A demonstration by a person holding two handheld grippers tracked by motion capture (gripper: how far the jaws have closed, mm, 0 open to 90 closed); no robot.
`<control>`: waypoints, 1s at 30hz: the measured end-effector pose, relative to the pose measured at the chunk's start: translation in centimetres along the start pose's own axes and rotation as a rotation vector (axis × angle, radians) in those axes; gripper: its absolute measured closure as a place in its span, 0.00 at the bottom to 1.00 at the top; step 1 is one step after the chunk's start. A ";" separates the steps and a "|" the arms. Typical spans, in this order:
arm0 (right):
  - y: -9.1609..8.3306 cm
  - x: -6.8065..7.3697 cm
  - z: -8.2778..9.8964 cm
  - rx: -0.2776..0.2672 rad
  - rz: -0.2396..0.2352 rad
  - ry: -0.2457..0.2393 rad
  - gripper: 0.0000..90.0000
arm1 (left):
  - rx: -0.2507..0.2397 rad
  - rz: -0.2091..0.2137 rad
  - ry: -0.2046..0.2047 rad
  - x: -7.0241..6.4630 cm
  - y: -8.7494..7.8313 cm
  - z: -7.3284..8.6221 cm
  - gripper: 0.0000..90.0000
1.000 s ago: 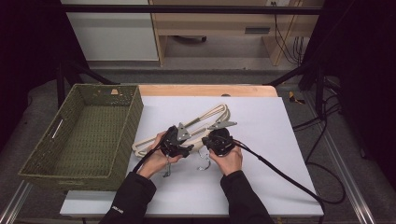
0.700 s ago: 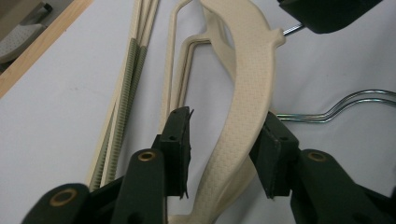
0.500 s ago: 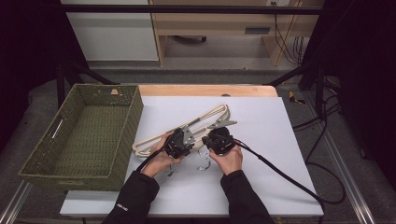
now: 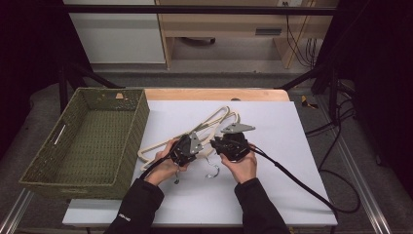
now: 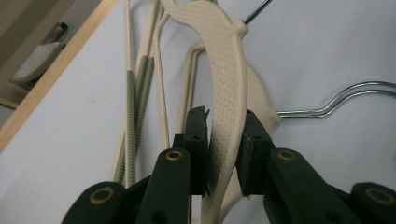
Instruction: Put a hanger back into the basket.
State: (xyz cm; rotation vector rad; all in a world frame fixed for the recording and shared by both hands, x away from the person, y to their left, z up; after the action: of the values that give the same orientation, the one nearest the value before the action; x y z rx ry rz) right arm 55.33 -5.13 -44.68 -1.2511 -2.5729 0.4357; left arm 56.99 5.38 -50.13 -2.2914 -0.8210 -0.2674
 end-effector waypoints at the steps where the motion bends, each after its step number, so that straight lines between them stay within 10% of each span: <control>1: -0.4 -0.2 -0.5 -0.026 -0.003 0.001 0.79 | -0.006 0.001 -0.004 0.1 -0.1 -0.1 0.85; 12: -5.8 -4.3 -3.2 -0.175 0.068 -0.010 0.59 | -0.020 -0.061 -0.013 1.9 -1.4 -1.1 0.91; 18: -8.2 -6.4 -1.3 -0.176 0.076 -0.004 0.50 | -0.052 -0.132 -0.059 3.8 -2.7 -1.7 0.95; 30: -11.9 -7.1 1.1 -0.229 0.043 -0.023 0.23 | -0.102 -0.132 -0.142 4.6 -6.4 -2.7 0.96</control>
State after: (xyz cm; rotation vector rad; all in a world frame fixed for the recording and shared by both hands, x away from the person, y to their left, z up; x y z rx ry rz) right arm 50.68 -17.89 -41.91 -1.3843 -2.6801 0.1674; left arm 56.68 9.45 -42.89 -2.3752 -1.0555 -0.2110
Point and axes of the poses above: each handheld gripper's, and its own axes: y roughly forward along the jaws, z roughly out of its underside, x roughly to its left, the point moved 9 cm from there along y, roughly forward along the jaws, and after that the axes turned 12 degrees about -x, right-handed, at the moved point
